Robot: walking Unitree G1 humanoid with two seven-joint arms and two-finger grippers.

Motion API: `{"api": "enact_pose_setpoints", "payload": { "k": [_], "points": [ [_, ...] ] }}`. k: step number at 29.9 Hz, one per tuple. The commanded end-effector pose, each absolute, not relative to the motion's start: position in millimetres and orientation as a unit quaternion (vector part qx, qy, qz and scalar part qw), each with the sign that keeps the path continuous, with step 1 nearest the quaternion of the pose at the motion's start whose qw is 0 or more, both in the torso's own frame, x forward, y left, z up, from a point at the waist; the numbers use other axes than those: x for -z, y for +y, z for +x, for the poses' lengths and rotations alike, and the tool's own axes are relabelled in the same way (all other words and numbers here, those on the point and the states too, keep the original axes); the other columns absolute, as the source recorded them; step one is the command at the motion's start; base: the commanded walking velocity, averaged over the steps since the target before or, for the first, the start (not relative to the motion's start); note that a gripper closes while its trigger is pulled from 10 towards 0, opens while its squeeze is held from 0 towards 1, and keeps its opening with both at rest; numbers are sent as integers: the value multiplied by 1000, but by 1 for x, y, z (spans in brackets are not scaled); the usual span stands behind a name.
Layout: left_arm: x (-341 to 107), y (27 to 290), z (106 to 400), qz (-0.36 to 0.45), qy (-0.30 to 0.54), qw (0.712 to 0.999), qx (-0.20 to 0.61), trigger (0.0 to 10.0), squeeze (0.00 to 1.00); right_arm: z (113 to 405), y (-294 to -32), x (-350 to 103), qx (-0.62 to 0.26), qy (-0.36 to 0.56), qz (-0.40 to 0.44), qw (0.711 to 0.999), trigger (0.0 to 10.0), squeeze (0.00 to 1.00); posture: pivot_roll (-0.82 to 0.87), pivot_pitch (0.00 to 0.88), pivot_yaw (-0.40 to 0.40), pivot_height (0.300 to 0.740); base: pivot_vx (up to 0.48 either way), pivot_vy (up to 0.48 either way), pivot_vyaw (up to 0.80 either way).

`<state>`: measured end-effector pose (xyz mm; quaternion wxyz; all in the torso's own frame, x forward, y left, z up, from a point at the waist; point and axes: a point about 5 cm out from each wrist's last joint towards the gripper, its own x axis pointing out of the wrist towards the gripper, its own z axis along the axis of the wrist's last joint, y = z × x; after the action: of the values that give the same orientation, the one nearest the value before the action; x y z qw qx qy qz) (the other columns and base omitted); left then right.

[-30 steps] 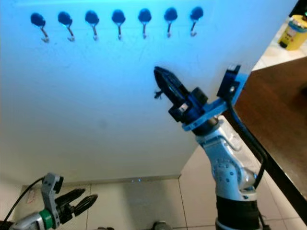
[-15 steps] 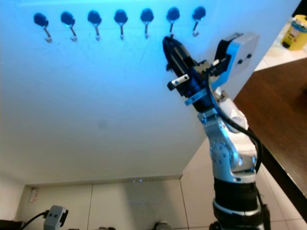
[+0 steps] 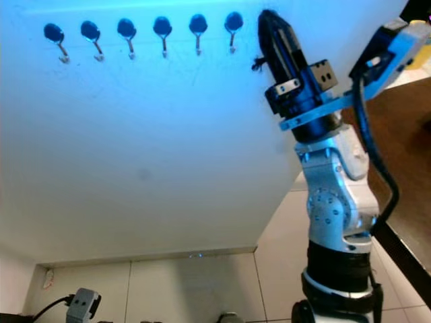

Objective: Hang keys on a hook

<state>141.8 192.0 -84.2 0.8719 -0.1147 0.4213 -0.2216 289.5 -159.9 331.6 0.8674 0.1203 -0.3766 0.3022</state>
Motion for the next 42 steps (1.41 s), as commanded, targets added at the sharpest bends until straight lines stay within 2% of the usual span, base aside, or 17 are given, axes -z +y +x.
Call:
{"api": "enact_pose_setpoints", "payload": {
  "k": [1, 15, 30, 42],
  "points": [
    [93, 187, 121, -122, 458, 852, 225, 10000, 0, 285, -161, -336, -300, -388, 116, 864, 10000, 0, -5, 89, 83, 740, 0, 0, 0],
    [98, 195, 109, -102, 485, 843, 209, 10000, 0, 297, -163, -318, -295, -352, 116, 881, 10000, 0, -3, 103, 109, 740, 0, 0, 0],
    [103, 197, 89, -84, 512, 831, 201, 10000, 0, 300, -149, -312, -358, -350, 159, 851, 10000, 0, 6, 134, 122, 740, 0, 0, 0],
    [105, 199, 82, -81, 518, 827, 201, 10000, 0, 302, -151, -318, -355, -362, 144, 850, 10000, 0, 3, 142, 126, 740, 0, 0, 0]
  ]
}}
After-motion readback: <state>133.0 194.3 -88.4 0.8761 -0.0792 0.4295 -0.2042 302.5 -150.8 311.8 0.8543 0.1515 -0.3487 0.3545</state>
